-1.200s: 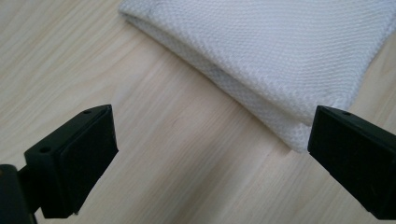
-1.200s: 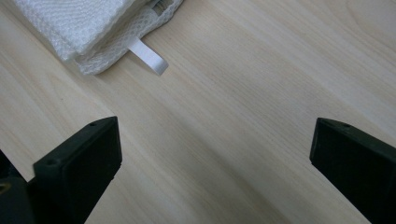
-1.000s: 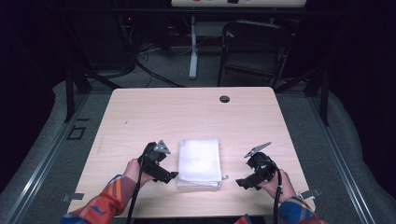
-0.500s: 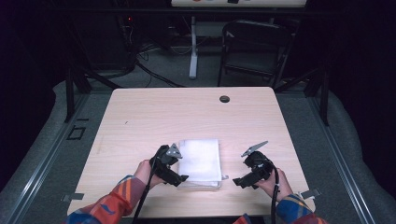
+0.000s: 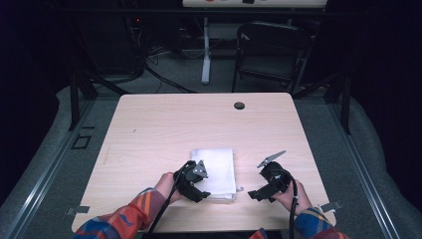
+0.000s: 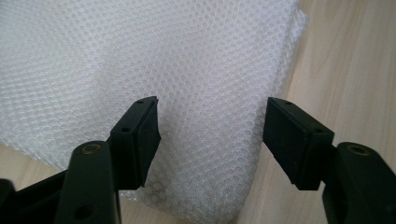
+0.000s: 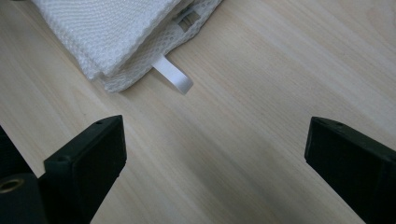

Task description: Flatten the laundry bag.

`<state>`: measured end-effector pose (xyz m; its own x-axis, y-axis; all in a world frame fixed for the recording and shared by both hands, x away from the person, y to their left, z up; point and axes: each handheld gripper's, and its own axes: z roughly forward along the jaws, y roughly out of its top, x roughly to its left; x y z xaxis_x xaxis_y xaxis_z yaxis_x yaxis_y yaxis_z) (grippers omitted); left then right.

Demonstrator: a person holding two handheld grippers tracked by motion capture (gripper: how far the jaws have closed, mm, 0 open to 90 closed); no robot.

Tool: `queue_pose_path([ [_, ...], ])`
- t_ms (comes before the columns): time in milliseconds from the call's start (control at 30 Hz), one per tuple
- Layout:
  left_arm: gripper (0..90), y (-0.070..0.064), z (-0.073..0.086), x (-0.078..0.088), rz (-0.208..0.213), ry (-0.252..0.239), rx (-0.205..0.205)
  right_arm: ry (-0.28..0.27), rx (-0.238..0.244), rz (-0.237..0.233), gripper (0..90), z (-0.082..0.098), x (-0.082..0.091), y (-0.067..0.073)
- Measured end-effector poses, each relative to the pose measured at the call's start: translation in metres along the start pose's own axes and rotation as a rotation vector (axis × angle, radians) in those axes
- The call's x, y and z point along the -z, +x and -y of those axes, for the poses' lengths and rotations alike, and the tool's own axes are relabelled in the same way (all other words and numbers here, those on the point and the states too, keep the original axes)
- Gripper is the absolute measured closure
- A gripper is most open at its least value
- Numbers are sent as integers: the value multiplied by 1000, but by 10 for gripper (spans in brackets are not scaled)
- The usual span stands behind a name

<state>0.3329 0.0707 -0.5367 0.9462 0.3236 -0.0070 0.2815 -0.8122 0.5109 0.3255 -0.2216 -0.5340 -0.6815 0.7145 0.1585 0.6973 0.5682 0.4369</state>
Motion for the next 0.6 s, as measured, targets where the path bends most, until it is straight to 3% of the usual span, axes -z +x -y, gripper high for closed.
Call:
queue_pose_path([
  [200, 412, -1, 2, -8, -7, 24, -23, 7, 3, -10, 51, 0, -1, 1],
  [367, 421, -7, 2, -16, -51, 66, -36, 8, 9, -10, 50, 1, -2, 1],
  [533, 440, -7, 3, -17, -56, 63, -39, -1, -11, -12, 49, 2, -3, 1],
  [600, 512, -8, 4, -18, -54, 58, -35, 9, -5, -14, 49, 1, -3, 1],
])
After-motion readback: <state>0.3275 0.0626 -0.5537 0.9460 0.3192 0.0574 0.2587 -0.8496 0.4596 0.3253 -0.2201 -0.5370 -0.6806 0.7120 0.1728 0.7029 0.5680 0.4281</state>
